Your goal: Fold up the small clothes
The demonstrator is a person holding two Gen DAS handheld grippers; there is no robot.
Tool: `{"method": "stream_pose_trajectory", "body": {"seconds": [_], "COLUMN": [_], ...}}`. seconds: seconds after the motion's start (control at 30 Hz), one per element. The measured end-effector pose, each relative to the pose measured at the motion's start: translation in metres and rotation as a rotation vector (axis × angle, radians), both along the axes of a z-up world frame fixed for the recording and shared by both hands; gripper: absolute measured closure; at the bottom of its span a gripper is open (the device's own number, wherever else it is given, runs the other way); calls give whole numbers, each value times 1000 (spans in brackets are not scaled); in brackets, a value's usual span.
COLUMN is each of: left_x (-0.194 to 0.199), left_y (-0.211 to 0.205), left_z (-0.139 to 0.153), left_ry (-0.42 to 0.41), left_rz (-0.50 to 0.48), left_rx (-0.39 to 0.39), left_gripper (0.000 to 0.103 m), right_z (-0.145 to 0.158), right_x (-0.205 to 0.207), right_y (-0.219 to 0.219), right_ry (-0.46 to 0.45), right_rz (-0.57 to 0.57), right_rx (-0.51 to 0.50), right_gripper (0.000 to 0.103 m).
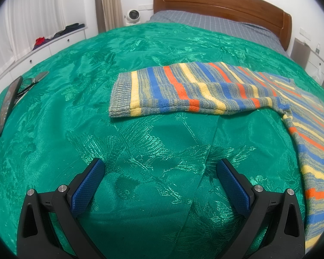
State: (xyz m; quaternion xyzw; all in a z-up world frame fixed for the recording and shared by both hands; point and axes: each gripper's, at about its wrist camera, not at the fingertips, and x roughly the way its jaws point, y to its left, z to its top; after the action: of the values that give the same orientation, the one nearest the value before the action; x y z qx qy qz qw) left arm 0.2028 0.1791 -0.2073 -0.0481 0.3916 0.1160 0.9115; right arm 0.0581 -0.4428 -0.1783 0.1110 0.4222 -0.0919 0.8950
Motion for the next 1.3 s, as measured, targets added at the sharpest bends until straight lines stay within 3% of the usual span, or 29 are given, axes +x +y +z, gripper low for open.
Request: {"method": "stream_pose_trajectory", "body": {"seconds": [0.13, 0.23, 0.43, 0.67, 0.73, 0.77, 0.8, 0.87, 0.97, 1.03, 1.13, 1.23, 1.3], "left_x": [1, 3, 6, -22, -30, -32, -33, -36, -44, -52, -52, -53, -54], "left_y": [0, -2, 6, -6, -12, -14, -14, -11, -12, -13, -13, -11, -9], "left_z": [1, 1, 8, 7, 4, 3, 2, 0, -2, -4, -4, -3, -3], "left_ry": [6, 17, 136, 163, 154, 141, 129, 102, 47, -4, -28, -44, -55], "left_rz": [0, 0, -42, -166, -186, -192, -195, -198, -198, -200, -200, -207, -212], "left_rx": [1, 17, -78, -75, -27, -14, -11, -26, -23, -10, -8, -24, -33], "left_gripper": [0, 0, 0, 0, 0, 0, 0, 0, 0, 0, 0, 0, 0], "right_z": [44, 58, 12, -18, -23, -23, -21, -1, 55, 103, 154, 173, 167], "right_x": [0, 13, 43, 75, 81, 85, 88, 91, 104, 121, 150, 185, 206], "right_y": [-48, -102, -188, -204, -199, -197, -193, -184, -154, -117, -47, 34, 86], "right_ry": [-113, -170, -73, -66, -34, -12, 6, -13, -76, -130, -170, -152, -112], "right_rz": [-33, -118, -324, -258, -244, -239, -231, -214, -123, -18, 134, 272, 341], "right_rx": [129, 274, 605, 792, 781, 778, 782, 712, 576, 487, 434, 413, 377], "right_gripper": [6, 6, 18, 35, 55, 86, 97, 97, 97, 97, 97, 97, 97]}}
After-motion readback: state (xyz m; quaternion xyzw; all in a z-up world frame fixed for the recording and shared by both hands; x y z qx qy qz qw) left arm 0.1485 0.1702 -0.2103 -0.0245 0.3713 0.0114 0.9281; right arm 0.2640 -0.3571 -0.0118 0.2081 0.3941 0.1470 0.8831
